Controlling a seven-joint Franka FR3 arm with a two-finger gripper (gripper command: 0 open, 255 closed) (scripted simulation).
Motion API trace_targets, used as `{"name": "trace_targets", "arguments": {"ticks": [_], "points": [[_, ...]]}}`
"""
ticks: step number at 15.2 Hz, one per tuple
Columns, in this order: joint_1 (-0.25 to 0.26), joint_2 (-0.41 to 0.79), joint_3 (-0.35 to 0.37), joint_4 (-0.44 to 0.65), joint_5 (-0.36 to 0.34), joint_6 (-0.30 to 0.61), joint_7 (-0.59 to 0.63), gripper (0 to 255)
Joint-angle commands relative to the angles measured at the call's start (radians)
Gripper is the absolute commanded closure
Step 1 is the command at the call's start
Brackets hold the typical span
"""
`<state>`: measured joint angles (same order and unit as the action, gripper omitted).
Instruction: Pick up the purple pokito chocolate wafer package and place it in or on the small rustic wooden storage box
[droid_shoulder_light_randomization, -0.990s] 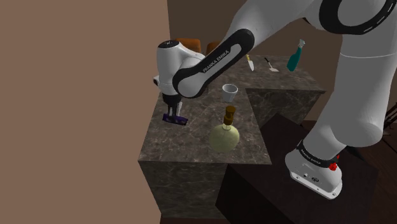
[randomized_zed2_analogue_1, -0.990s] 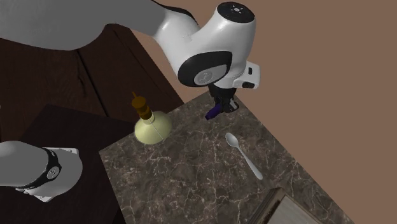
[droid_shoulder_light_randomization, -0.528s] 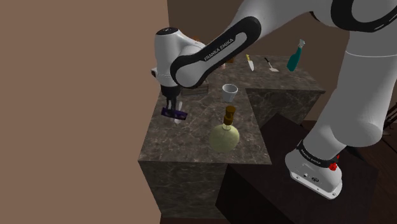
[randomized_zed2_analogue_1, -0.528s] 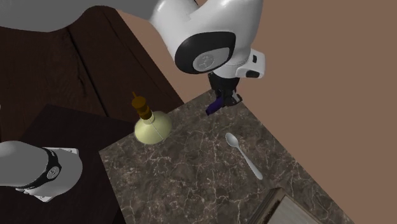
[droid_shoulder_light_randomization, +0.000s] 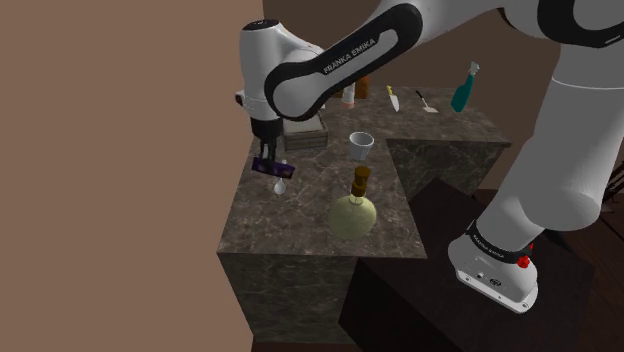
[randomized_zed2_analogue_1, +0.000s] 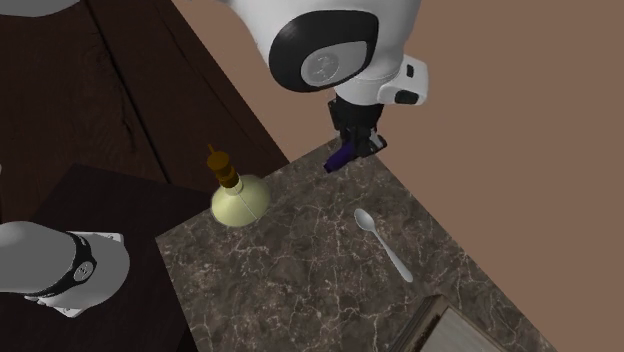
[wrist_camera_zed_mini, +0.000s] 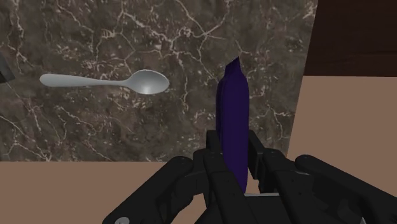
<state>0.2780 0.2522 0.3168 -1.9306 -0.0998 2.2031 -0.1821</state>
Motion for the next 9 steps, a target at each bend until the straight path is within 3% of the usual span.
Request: {"name": "trace_targets", "arguments": {"ticks": [1,9], "points": [[-0.014,-0.005,-0.006,0.007,0.005,-0.011,-0.024,255],[-0.120,0.046,-0.066,0.091,0.017,-0.042,-0.200,255]]}}
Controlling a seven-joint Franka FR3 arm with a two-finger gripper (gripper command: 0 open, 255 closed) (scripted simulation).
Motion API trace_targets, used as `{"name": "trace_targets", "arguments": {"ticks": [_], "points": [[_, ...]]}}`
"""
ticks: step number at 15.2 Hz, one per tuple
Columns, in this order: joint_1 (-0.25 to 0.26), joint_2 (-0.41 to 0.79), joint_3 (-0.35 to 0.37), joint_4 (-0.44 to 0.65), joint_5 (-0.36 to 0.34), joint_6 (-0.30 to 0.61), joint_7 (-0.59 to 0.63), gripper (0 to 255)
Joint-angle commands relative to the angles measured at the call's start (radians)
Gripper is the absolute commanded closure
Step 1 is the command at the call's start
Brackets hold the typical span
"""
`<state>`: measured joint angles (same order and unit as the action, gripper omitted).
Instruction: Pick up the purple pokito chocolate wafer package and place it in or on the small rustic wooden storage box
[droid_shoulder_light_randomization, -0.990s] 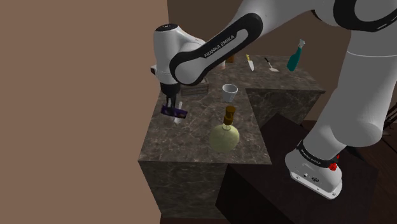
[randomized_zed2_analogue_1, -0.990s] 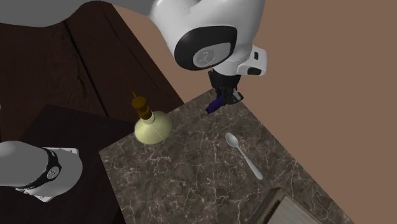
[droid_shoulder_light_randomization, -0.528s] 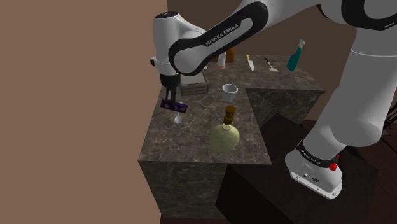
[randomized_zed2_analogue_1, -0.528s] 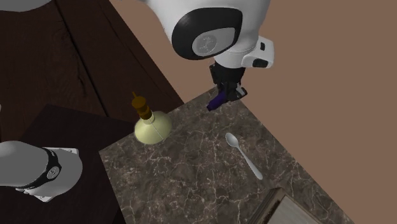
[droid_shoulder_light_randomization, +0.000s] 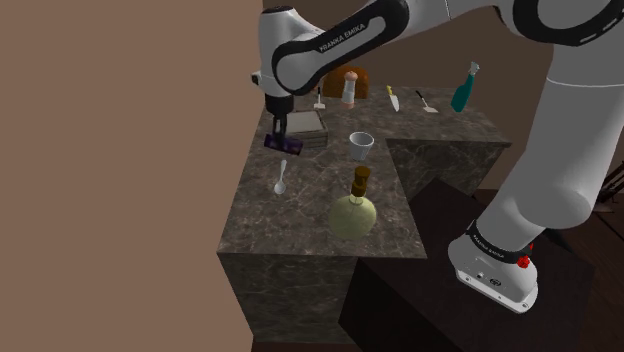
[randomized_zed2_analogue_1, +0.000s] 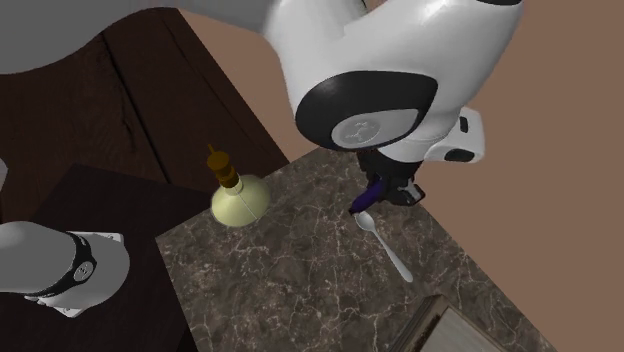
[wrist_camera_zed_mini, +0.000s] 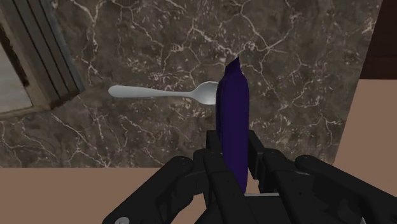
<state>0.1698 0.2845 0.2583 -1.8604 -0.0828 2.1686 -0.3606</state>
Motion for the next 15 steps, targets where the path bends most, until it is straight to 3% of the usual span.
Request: {"name": "trace_targets", "arguments": {"ticks": [1,8,15], "points": [[-0.024,0.024,-0.015,0.037,0.000,-0.013,-0.042,255],[-0.107,0.118,-0.060,0.187,0.004,-0.068,-0.180,255],[-0.181,0.259,-0.097,0.417,0.005,-0.157,-0.305,255]]}}
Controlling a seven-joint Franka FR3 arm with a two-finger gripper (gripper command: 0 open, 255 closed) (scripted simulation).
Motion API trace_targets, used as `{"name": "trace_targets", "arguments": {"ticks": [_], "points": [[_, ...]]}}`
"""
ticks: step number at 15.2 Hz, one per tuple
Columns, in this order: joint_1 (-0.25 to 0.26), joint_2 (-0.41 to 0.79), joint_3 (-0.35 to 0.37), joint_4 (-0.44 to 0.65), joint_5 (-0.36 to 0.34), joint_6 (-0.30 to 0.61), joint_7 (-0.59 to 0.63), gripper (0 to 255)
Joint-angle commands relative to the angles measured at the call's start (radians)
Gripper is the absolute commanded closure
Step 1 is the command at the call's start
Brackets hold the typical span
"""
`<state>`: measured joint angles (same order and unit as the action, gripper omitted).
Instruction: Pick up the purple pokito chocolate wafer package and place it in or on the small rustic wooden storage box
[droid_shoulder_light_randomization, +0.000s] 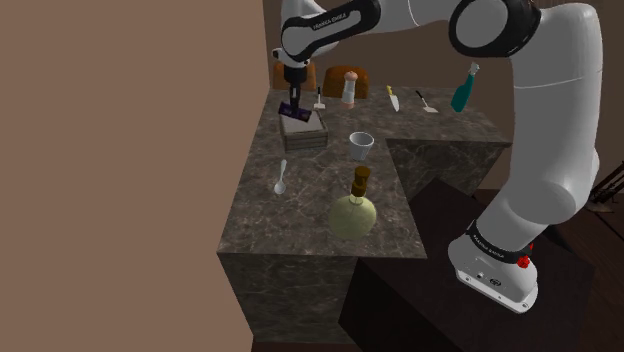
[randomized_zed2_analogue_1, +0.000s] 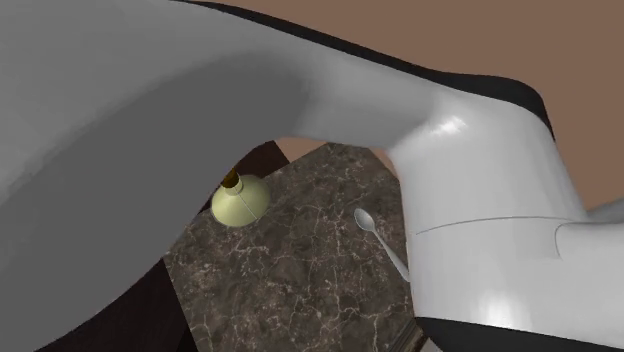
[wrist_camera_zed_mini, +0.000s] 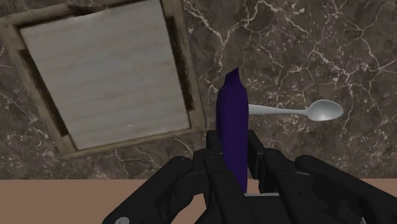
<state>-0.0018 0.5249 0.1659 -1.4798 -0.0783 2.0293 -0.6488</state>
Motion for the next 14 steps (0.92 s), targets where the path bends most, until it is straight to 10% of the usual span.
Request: {"name": "trace_targets", "arguments": {"ticks": [1,9,14], "points": [[-0.019,0.043,-0.009,0.077,0.000,-0.034,-0.034,255],[-0.081,0.336,-0.041,0.581,-0.001,-0.245,-0.162,255],[-0.084,0.337,-0.041,0.516,-0.002,-0.178,-0.160,255]]}}
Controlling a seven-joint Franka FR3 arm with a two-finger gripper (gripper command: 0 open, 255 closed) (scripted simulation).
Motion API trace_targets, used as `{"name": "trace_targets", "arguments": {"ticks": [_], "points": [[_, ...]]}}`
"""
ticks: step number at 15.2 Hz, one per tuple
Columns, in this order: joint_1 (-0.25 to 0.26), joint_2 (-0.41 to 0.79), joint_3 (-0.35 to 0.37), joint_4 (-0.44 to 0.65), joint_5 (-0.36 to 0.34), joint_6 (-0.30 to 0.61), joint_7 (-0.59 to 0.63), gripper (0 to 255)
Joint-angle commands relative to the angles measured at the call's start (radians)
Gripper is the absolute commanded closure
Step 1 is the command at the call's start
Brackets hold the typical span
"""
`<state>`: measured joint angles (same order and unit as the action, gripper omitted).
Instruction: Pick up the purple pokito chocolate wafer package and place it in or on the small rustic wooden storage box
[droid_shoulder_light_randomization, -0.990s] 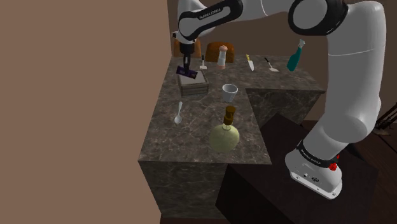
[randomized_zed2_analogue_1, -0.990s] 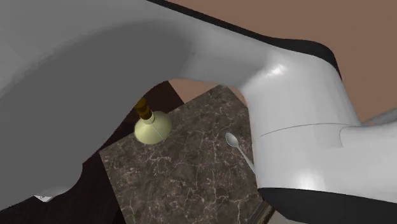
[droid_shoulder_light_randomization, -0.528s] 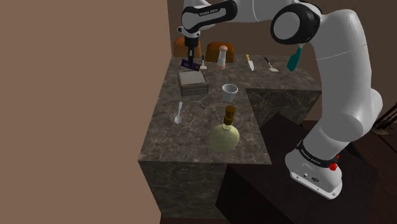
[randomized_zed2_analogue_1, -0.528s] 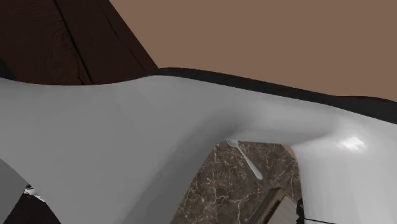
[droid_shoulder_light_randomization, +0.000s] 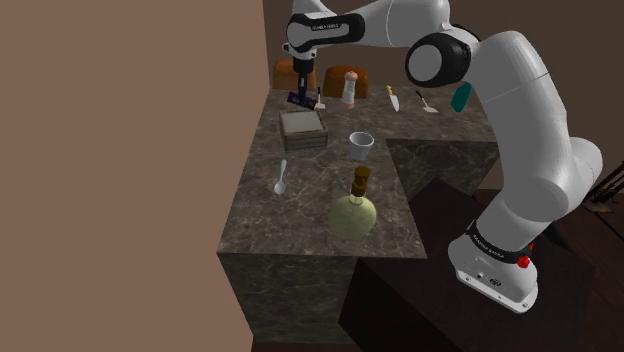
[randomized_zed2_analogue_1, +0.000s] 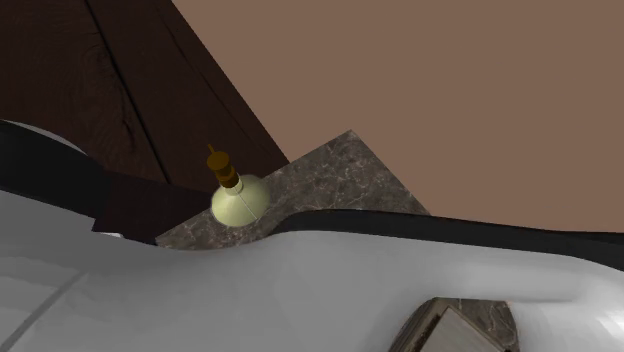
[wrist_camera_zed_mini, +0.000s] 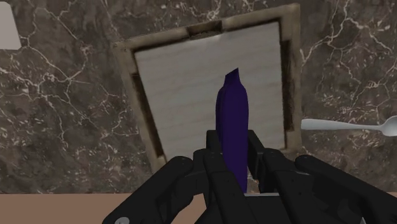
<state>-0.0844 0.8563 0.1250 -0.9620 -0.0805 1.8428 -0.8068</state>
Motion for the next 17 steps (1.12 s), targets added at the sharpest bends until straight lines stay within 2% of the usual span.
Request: {"name": "trace_targets", "arguments": {"ticks": [1,10,17], "points": [[-0.002,0.007,-0.001,-0.013,0.000,0.020,-0.002,255],[-0.005,0.039,-0.003,-0.086,-0.004,0.125,0.000,255],[-0.005,0.039,-0.003,-0.086,-0.004,0.125,0.000,255]]}}
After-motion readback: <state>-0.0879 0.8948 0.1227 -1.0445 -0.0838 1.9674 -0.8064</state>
